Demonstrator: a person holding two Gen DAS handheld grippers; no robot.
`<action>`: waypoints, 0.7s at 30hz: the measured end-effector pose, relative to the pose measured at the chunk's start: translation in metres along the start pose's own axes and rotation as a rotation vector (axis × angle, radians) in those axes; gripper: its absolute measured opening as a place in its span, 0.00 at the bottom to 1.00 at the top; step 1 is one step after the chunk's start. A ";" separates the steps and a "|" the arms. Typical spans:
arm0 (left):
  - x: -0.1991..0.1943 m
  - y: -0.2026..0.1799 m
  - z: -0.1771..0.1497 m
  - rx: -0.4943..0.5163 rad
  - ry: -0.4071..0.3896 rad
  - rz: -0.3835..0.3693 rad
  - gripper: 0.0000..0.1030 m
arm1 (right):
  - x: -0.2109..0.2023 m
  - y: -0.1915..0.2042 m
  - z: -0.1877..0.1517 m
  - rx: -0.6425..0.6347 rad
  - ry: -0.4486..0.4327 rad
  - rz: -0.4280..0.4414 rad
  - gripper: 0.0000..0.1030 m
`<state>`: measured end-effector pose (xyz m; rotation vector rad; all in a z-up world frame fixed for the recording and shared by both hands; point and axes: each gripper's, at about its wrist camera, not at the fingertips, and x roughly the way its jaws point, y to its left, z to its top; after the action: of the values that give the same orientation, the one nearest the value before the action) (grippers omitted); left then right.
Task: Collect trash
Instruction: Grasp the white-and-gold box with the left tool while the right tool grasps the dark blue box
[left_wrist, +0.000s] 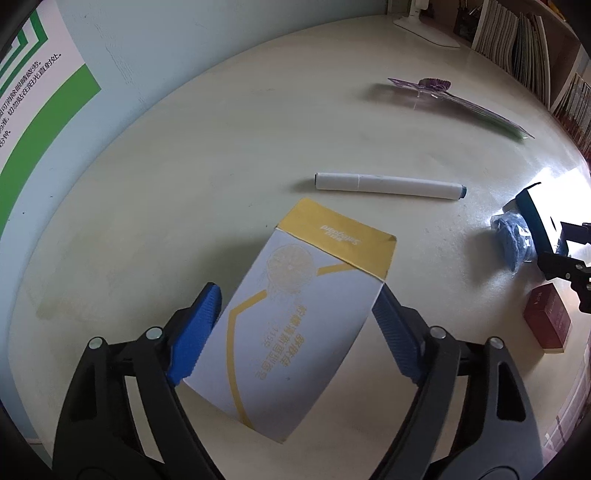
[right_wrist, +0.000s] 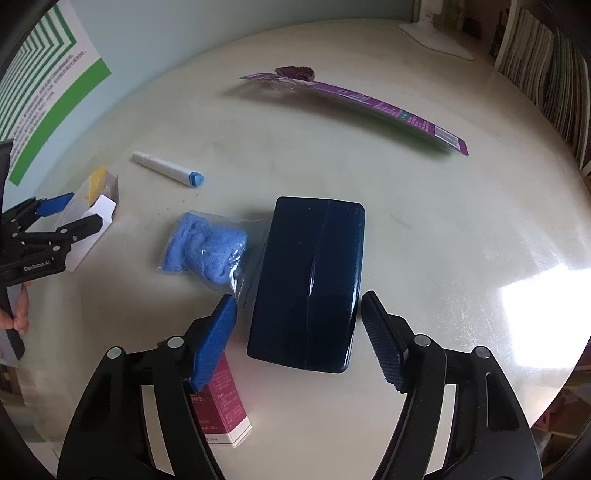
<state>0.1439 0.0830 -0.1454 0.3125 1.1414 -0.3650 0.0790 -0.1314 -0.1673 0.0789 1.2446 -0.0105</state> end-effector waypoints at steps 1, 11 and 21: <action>-0.001 -0.001 0.001 -0.001 -0.006 -0.008 0.75 | 0.000 -0.001 0.000 0.002 0.001 0.002 0.55; -0.017 -0.014 0.004 -0.003 -0.051 -0.064 0.59 | -0.011 -0.014 -0.004 0.030 -0.011 0.021 0.53; -0.054 -0.038 0.010 0.021 -0.110 -0.075 0.59 | -0.040 -0.041 -0.007 0.112 -0.081 0.066 0.52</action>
<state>0.1155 0.0509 -0.0942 0.2648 1.0434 -0.4552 0.0575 -0.1733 -0.1339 0.2145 1.1596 -0.0262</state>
